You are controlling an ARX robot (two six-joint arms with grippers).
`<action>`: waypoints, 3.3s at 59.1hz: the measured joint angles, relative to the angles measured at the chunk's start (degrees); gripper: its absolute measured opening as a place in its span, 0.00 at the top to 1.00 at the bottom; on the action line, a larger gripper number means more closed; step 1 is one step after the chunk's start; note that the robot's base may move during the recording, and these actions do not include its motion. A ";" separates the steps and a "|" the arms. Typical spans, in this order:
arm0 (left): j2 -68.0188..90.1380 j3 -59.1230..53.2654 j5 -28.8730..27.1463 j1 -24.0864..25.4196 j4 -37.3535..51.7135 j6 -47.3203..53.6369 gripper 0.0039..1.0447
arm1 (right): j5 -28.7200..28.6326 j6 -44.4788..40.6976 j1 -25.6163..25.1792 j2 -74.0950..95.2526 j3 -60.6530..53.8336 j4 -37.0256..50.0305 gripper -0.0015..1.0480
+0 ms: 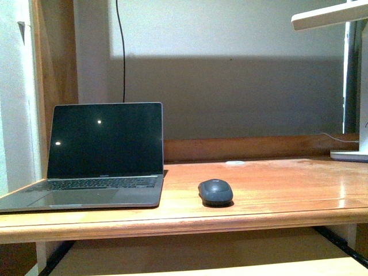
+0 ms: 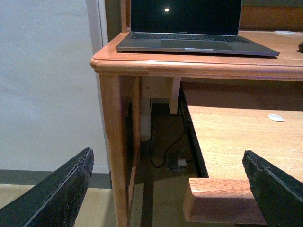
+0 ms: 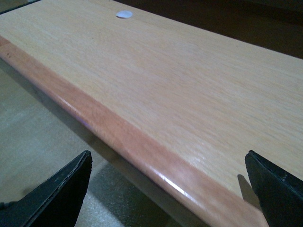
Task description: Place mouse
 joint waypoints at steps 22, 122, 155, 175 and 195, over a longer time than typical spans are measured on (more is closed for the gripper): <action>0.00 0.00 0.00 0.00 0.00 0.00 0.07 | -4.13 8.83 0.87 1.77 2.93 1.92 0.07; 0.00 0.00 0.02 0.00 0.00 0.00 0.07 | 22.16 10.08 10.38 24.41 16.09 9.57 0.07; 0.00 0.00 0.02 0.00 0.00 0.00 0.07 | 44.46 18.23 15.67 36.65 34.47 4.02 0.07; 0.00 0.00 0.02 0.00 0.00 0.00 0.07 | 41.68 19.89 13.51 33.75 32.17 4.72 0.07; 0.00 0.00 0.00 0.00 0.00 0.00 0.07 | 27.89 26.21 2.67 9.99 15.12 -0.59 0.07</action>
